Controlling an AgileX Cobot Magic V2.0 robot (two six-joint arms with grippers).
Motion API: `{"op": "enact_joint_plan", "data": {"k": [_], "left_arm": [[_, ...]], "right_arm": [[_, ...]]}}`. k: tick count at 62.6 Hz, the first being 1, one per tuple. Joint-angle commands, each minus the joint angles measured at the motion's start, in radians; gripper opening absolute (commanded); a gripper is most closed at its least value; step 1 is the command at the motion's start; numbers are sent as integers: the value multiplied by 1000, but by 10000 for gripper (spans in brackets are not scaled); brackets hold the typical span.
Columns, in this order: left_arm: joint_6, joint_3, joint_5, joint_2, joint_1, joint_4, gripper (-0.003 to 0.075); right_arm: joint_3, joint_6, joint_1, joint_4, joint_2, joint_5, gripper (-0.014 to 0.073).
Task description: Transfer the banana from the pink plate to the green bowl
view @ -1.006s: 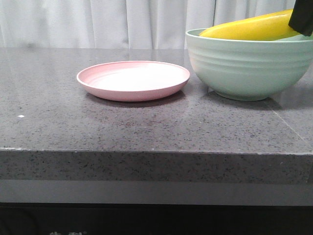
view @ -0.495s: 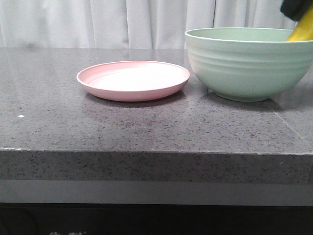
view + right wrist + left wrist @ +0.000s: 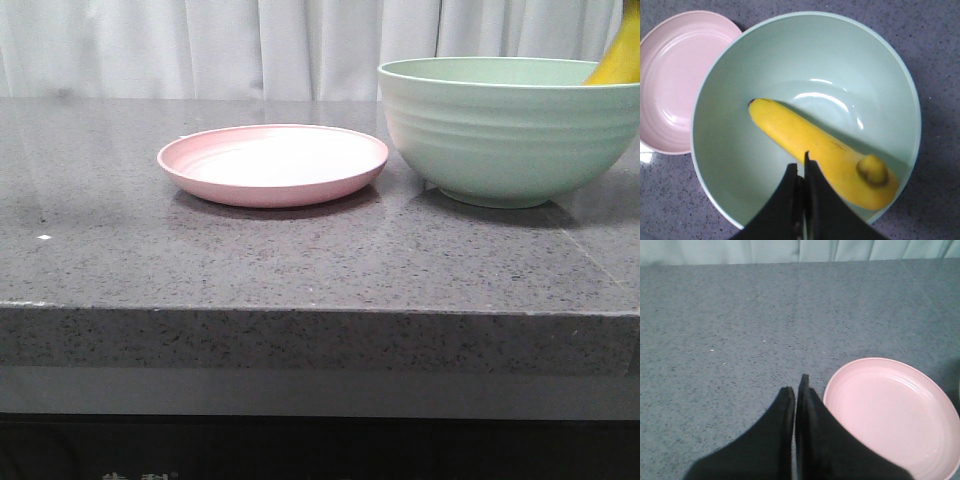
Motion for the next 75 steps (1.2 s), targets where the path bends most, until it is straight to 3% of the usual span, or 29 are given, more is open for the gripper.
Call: {"op": "enact_joint_plan", "data": {"k": [1,21,31,42,59,75], "left_arm": [[-11,-11,-68,-54,42,-1,-18],[-11,352,-262,-377,161,14,-18],[-11,593,-394,-602,170,46,-18],[-11,799,-419,-836,170,46,-18],[-11,929,-421,-1085,170,44,-18],[-11,934,-400,-1112,170,44,-18]], "right_arm": [[6,-1,-11,24,-96,-109,-57],[436,-22,-26,19,-490,-397,-57],[646,-55,-26,19,-718,-546,-57],[861,-132,-26,19,-975,-624,-57],[1045,-132,-26,19,-1264,-639,-57],[1062,-132,-26,25,-1296,-663,-57]]}}
